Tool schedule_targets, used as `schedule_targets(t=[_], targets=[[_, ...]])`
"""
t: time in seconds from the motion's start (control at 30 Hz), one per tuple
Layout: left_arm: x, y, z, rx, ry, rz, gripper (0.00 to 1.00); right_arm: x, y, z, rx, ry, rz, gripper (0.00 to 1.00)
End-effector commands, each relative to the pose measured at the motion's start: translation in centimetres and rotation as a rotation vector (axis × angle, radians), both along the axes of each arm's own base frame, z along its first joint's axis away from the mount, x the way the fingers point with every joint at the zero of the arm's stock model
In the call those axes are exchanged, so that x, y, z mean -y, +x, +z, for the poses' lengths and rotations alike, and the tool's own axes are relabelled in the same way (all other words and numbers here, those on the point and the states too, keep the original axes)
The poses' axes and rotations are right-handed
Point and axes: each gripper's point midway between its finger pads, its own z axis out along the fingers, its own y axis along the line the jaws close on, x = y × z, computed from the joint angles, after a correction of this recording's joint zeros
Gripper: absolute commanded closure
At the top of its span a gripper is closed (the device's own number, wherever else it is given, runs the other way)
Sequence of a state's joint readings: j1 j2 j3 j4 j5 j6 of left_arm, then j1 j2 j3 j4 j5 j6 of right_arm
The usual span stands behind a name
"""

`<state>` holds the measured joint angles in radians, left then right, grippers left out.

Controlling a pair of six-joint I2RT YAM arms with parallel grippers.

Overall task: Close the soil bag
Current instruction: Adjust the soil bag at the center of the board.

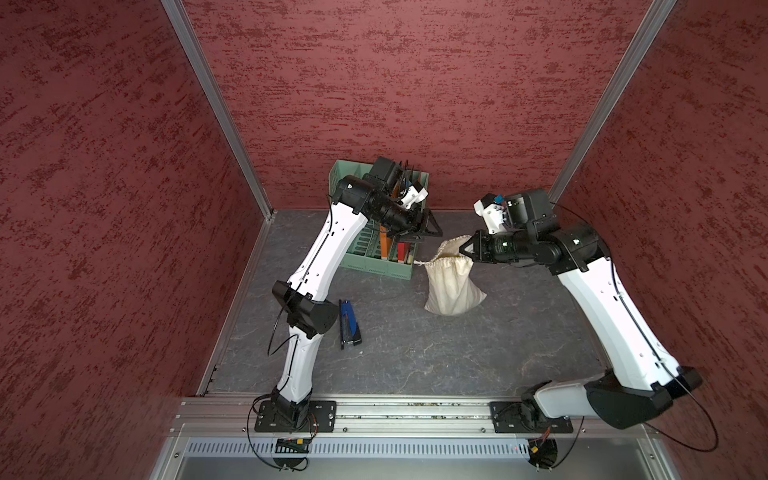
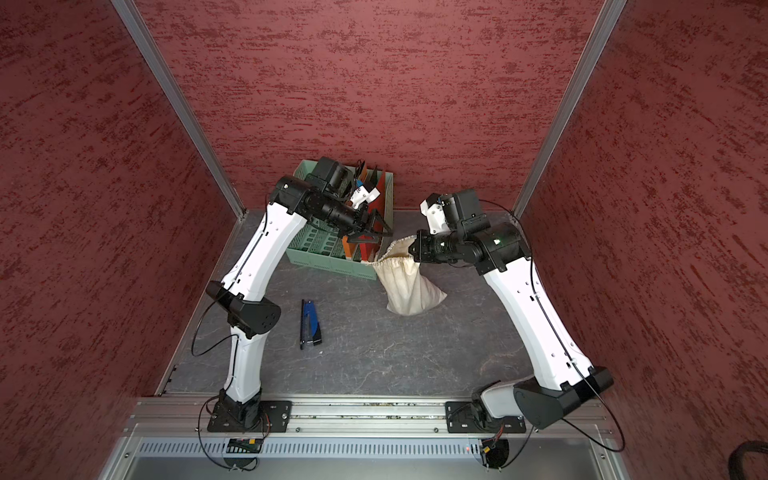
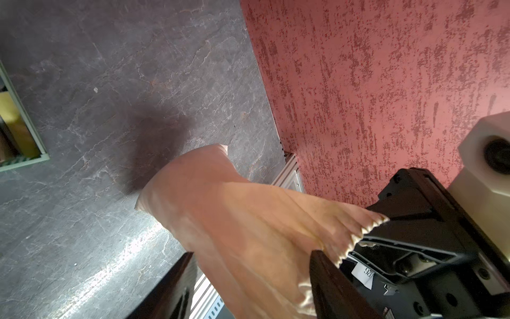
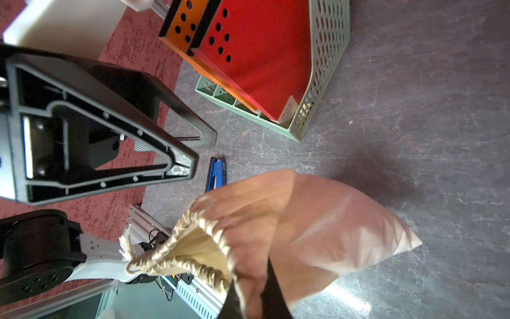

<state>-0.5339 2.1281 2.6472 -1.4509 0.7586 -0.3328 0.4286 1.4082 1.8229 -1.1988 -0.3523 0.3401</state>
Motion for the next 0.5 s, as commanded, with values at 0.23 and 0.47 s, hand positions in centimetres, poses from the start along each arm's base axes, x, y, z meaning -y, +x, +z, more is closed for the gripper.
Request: schedule_targets(t=[0.23,0.47], targets=[[2.3,-2.5,2.5,0.129,-0.068,-0.128,0.31,-3.2,-1.6,3.5,0.109,0.108,0.253,0.98],[2.8,-3.6,1.7,0.129,-0.034,-0.154,0.40,-4.4,-1.1,1.9,0.060,0.109,0.308,0.98]])
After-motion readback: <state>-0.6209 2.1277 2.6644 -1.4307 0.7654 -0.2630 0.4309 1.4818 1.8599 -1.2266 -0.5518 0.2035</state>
